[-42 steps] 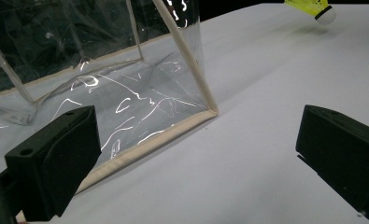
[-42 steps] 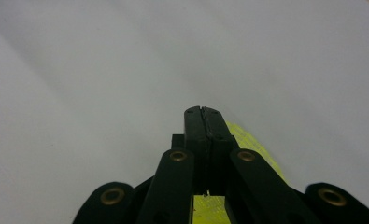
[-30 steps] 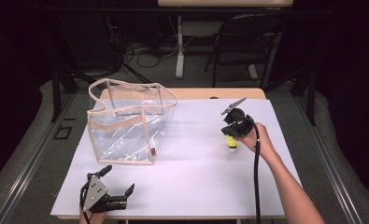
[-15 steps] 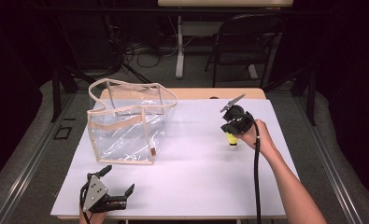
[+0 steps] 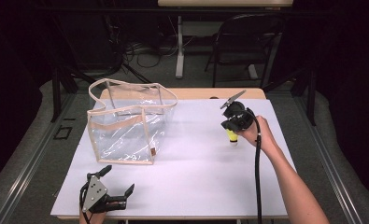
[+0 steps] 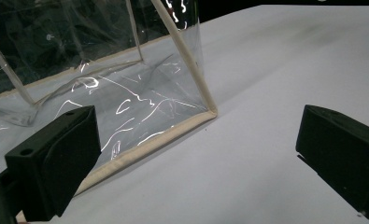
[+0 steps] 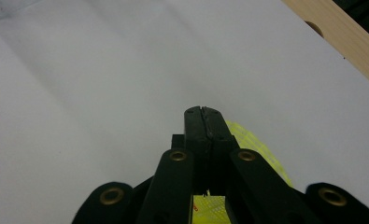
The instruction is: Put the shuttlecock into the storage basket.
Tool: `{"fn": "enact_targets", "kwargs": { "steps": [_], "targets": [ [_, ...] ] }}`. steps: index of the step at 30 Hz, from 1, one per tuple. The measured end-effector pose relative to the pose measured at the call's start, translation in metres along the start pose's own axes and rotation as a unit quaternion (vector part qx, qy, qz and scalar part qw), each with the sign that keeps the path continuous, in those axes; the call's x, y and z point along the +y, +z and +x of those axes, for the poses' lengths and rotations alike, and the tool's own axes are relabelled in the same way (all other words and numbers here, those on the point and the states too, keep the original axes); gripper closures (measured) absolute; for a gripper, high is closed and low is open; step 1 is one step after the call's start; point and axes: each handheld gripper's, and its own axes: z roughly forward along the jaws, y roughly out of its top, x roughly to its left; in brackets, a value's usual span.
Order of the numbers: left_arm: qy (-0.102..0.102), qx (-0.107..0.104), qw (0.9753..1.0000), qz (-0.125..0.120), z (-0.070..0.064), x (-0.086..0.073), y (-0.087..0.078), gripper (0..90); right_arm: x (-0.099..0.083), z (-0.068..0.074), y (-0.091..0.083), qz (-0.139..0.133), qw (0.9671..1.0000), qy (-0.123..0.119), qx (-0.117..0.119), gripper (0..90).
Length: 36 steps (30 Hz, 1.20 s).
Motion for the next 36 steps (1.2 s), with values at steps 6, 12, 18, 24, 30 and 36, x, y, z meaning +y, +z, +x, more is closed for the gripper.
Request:
{"fn": "enact_targets", "kwargs": {
  "steps": [6, 12, 18, 24, 30, 36],
  "targets": [
    [0.000, -0.003, 1.0000, 0.000, 0.000, 0.000, 0.000, 0.0, 0.003, -0.001, -0.004, -0.003, 1.0000, -0.002, -0.004, 90.0],
    [0.000, -0.002, 1.0000, 0.000, 0.000, 0.000, 0.000, 0.0, 0.007, -0.001, -0.010, -0.003, 1.0000, -0.005, -0.007, 90.0],
    [0.000, -0.002, 1.0000, -0.001, -0.001, 0.000, 0.000, 0.0, 0.010, -0.001, -0.014, -0.008, 0.9999, -0.009, -0.010, 90.0],
    [0.001, -0.003, 1.0000, 0.000, -0.001, 0.000, 0.000, 0.0, 0.014, -0.001, -0.019, -0.014, 0.9998, -0.011, -0.013, 90.0],
    [0.000, -0.004, 1.0000, -0.002, -0.001, 0.000, 0.001, 0.0, 0.018, -0.002, -0.024, -0.014, 0.9997, -0.015, -0.016, 90.0],
    [0.000, -0.002, 1.0000, -0.004, -0.001, 0.001, 0.000, 0.0, 0.022, -0.001, -0.028, -0.018, 0.9996, -0.017, -0.016, 90.0]
  ]
}}
